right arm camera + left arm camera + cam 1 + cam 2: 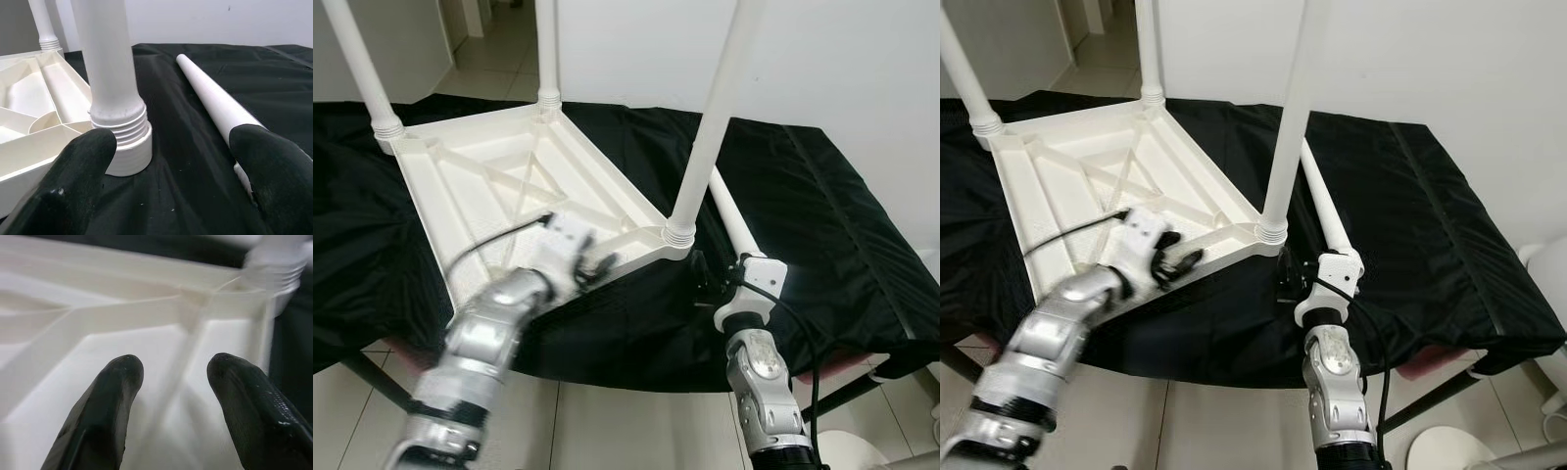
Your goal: Building children table
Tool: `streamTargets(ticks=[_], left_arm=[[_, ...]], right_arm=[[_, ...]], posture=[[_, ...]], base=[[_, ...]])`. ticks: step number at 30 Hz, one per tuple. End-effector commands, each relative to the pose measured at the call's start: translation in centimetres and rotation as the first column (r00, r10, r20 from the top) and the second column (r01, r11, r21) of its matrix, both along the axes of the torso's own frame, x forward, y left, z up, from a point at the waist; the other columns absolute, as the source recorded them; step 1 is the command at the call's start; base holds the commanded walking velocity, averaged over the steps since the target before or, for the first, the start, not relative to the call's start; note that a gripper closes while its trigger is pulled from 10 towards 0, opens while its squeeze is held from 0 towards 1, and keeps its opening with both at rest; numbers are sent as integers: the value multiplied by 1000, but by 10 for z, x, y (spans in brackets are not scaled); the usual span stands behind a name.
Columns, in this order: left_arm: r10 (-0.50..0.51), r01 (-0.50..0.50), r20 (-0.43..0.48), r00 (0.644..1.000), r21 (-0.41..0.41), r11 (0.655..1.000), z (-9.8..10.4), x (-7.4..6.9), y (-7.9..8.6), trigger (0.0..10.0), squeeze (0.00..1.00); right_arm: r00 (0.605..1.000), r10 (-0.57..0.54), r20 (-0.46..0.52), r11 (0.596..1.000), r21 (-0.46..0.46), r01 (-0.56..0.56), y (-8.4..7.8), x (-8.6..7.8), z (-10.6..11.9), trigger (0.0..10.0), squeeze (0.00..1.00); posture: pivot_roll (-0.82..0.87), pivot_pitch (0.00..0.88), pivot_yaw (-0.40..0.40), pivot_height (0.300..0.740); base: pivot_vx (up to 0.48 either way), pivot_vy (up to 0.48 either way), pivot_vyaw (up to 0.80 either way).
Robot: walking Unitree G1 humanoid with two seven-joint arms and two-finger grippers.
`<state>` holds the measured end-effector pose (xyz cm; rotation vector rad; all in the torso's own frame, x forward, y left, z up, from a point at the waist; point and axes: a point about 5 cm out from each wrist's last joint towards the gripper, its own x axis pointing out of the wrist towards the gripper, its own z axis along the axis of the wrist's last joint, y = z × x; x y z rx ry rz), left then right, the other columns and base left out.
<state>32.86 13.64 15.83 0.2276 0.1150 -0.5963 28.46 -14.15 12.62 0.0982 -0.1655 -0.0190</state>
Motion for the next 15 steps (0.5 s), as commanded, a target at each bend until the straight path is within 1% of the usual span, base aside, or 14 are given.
streamTargets(ticks=[1, 2, 3, 8, 9, 11, 12, 13, 14, 15], left_arm=[[-1, 1, -19, 1000, 25, 1000, 0, 4, 10, 10000, 0], [23, -22, -33, 999, 50, 999, -1, 5, 22, 10000, 0], [23, -22, -33, 999, 50, 999, -1, 5, 22, 10000, 0], [82, -76, -38, 996, 125, 989, -5, 7, 41, 10000, 0], [82, -76, -38, 996, 125, 989, -5, 7, 41, 10000, 0], [117, -109, -47, 992, 140, 984, -6, 8, 49, 10000, 0], [117, -109, -47, 992, 140, 984, -6, 8, 49, 10000, 0], [146, -137, -51, 988, 147, 980, -5, 9, 56, 10000, 0], [237, -225, -31, 971, 213, 951, -6, 13, 75, 10000, 0], [237, -225, -31, 971, 213, 951, -6, 13, 75, 10000, 0]], right_arm=[[1000, -5, -5, 1000, 4, 6, -1, 2, -1, 10000, 0], [1000, -5, -5, 1000, 5, 5, -1, 3, -1, 10000, 0], [1000, -5, -5, 1000, 5, 5, -1, 3, -1, 10000, 0], [1000, -7, -3, 1000, 5, 7, -1, 3, 0, 10000, 0], [1000, -7, -3, 1000, 5, 7, -1, 3, 0, 10000, 0], [1000, -7, -2, 1000, 6, 7, -1, 4, 0, 10000, 0], [1000, -7, -2, 1000, 6, 7, -1, 4, 0, 10000, 0], [1000, -9, -2, 1000, 5, 9, -1, 3, 0, 10000, 0], [1000, -11, -4, 1000, 5, 11, -2, 3, 0, 10000, 0], [1000, -11, -4, 1000, 5, 11, -2, 3, 0, 10000, 0]], posture=[[39, 62, -37, 740], [40, 66, -37, 740], [40, 66, -37, 740], [37, 71, -37, 740], [37, 71, -37, 740], [37, 72, -38, 740], [37, 72, -38, 740], [36, 76, -39, 740], [36, 78, -39, 740], [36, 78, -39, 740]], base=[[0, 0, 0], [0, 0, 0], [0, 0, 0], [0, 0, 0], [0, 0, 0], [0, 0, 0], [0, 0, 0], [0, 0, 0], [0, 0, 0], [0, 0, 0]])
